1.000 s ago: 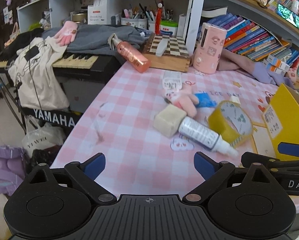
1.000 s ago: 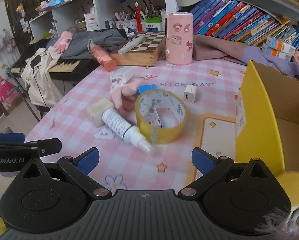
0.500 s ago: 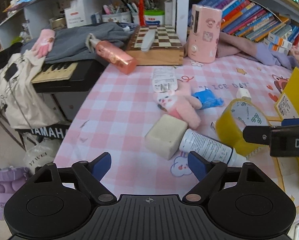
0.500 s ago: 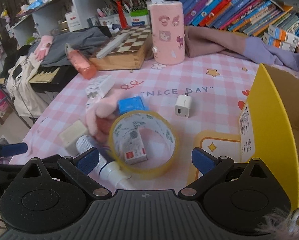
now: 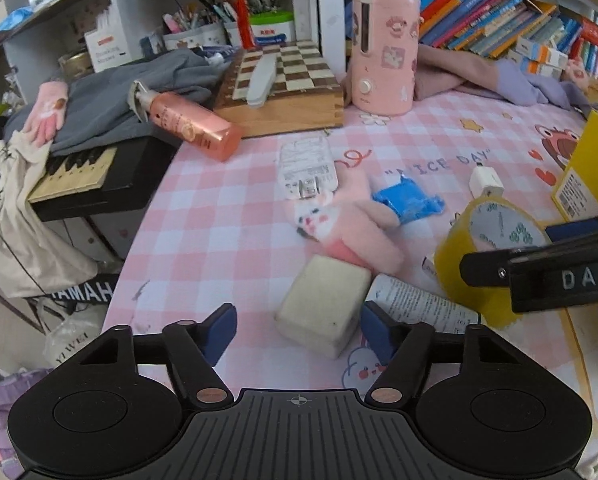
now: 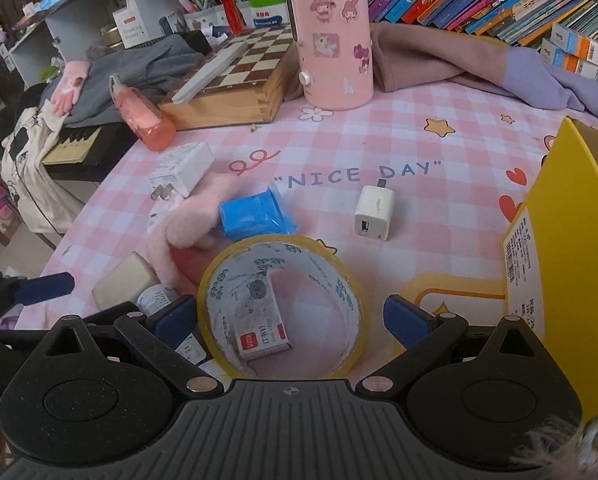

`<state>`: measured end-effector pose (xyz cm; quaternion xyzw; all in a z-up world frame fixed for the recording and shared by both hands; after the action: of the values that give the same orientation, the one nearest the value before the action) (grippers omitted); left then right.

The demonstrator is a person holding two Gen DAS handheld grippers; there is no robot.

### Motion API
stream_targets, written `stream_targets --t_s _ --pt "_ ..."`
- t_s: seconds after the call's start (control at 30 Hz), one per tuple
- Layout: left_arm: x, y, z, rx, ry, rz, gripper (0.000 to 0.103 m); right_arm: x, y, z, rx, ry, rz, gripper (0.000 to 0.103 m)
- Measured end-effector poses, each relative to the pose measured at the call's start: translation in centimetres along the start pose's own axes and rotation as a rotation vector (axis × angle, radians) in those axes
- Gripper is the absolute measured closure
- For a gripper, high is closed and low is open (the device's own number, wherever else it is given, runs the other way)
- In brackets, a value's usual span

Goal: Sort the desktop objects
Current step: 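Close the right tool on the yellow tape roll while the left tool grips the beige eraser block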

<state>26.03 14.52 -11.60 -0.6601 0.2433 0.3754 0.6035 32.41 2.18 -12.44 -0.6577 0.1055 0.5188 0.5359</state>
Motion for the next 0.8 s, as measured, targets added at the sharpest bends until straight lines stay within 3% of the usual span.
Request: stream_targets --t_s 0.3,0.5,0.67,0.8 --pt "1.9 0.0 -0.6 0.06 0.015 0.019 0.037 0.8 -0.1 0.1 -0.006 0.005 0.02 0.002" --pt "2.6 -0.3 -1.4 0.082 0.036 0.017 0.045 1.1 0.3 0.1 -0.01 0.013 0.038 0.003" --pt "2.9 -0.5 -1.6 0.081 0.061 0.018 0.057 0.7 0.4 0.5 -0.024 0.007 0.024 0.017" --pt "2.2 -0.5 -1.5 0.066 0.072 0.014 0.064 0.3 0.5 0.5 -0.004 0.023 0.026 0.017"
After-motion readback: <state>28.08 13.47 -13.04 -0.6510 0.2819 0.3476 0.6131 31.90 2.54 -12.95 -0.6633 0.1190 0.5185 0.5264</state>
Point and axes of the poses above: each gripper's, at about its wrist camera, not at the fingertips, and x roughly the way its jaws point, z to its left, y to its underside, the point moved 8 cm from there along x, roughly the way its jaws point, and after that the axes turned 6 degrees about -x, right-handed, at the moved point
